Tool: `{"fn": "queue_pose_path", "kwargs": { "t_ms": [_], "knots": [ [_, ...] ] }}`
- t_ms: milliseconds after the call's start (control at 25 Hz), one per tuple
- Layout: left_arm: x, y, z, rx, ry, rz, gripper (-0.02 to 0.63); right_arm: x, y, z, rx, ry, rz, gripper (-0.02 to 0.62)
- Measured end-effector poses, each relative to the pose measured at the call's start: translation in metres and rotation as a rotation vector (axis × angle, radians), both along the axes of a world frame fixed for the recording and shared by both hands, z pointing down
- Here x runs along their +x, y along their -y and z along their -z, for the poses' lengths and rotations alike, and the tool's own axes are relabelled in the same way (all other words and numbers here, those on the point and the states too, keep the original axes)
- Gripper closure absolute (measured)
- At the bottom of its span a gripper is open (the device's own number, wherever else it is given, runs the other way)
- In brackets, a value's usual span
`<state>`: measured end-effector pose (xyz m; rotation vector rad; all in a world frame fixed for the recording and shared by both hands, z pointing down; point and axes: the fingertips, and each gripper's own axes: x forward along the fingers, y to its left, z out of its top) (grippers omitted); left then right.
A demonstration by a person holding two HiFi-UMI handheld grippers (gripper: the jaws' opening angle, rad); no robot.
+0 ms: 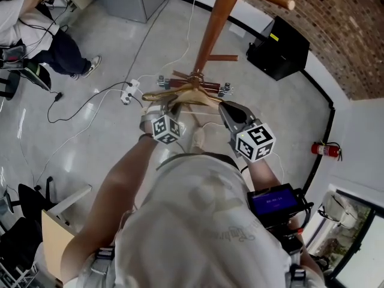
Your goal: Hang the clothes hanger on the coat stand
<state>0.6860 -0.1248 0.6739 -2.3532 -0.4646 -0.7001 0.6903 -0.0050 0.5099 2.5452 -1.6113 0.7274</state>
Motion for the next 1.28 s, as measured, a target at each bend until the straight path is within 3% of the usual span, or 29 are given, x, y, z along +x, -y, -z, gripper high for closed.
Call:
{"fn": "queue_pose_path", "kwargs": {
  "t_ms": [320,600,800,1080,1280],
  "knots": [
    [0.011,0.004,-0.011,0.005,0.005,0.024,0.499,0.013,-0.007,-0.001,0.003,-0.026,-0.01,0.581],
    [-0.018,0.015,0.019,-0.048,-0.009,0.106,0.468,0.002,0.0,0.012,0.028,-0.024,0.008,0.581],
    [-0.049,0.017,0.062,-0.176,-0.077,0.197,0.482,-0.022,0.013,0.017,0.058,-0.033,0.044,0.581],
    [-0.111,-0.014,0.108,-0.45,-0.122,0.231,0.604,-0.066,0.014,0.015,0.082,-0.024,0.078,0.581],
    [-0.139,-0.015,0.135,-0.616,-0.165,0.301,0.604,-0.082,0.02,0.015,0.095,-0.05,0.129,0.583]
  ]
}}
